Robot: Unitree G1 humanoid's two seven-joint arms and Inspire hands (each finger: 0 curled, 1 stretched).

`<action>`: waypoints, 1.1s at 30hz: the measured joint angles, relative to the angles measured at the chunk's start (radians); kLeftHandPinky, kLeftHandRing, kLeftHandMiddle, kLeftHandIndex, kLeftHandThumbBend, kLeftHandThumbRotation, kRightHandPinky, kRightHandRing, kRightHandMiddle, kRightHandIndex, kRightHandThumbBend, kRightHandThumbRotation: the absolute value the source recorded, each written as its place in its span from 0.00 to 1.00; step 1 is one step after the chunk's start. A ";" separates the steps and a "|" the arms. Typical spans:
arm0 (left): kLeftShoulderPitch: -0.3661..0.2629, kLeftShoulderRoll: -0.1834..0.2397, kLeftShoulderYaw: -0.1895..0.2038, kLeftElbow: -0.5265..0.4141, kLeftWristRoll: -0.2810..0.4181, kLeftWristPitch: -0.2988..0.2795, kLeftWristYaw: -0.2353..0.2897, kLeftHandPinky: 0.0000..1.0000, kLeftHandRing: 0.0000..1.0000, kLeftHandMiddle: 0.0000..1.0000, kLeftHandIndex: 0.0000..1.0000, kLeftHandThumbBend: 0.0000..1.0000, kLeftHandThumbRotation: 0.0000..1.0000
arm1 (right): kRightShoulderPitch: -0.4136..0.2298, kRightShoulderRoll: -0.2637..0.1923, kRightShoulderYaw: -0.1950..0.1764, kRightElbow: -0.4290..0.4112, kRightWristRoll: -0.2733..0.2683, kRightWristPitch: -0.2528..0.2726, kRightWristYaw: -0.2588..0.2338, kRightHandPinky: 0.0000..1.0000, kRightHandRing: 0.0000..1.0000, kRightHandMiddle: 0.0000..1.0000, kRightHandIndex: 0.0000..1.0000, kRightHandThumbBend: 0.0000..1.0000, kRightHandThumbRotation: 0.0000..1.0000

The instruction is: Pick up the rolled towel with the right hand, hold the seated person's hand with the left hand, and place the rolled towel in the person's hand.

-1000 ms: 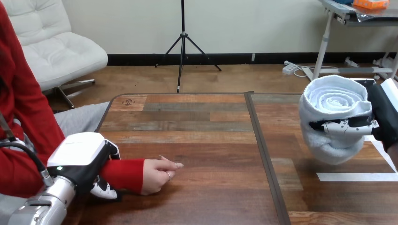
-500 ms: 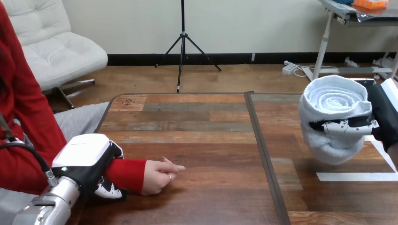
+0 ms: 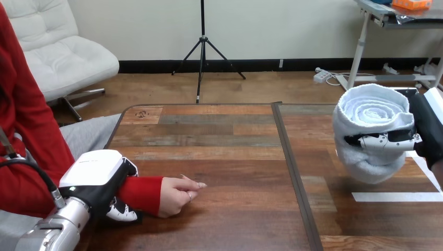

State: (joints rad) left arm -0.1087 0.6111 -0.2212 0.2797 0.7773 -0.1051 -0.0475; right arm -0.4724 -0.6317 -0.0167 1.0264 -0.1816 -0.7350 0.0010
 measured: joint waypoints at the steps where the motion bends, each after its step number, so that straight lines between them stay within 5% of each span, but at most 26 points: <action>1: 0.000 0.000 0.000 0.000 -0.001 0.001 -0.002 0.34 0.38 0.40 0.39 0.77 0.00 | 0.000 0.000 0.000 0.000 0.000 0.000 0.000 0.32 0.38 0.42 0.43 0.81 0.00; 18: -0.001 0.000 -0.007 0.000 0.005 0.027 -0.028 0.42 0.47 0.49 0.47 0.79 0.00 | 0.000 0.000 0.000 0.000 0.000 0.003 0.000 0.29 0.34 0.40 0.43 0.81 0.00; 33: -0.001 -0.001 -0.008 0.001 -0.003 0.031 -0.031 0.31 0.34 0.38 0.37 0.73 0.00 | 0.000 0.000 -0.002 0.000 0.000 0.006 0.000 0.31 0.36 0.41 0.43 0.81 0.00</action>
State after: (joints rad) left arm -0.1102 0.6097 -0.2292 0.2807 0.7743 -0.0741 -0.0790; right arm -0.4724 -0.6317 -0.0183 1.0261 -0.1816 -0.7293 0.0009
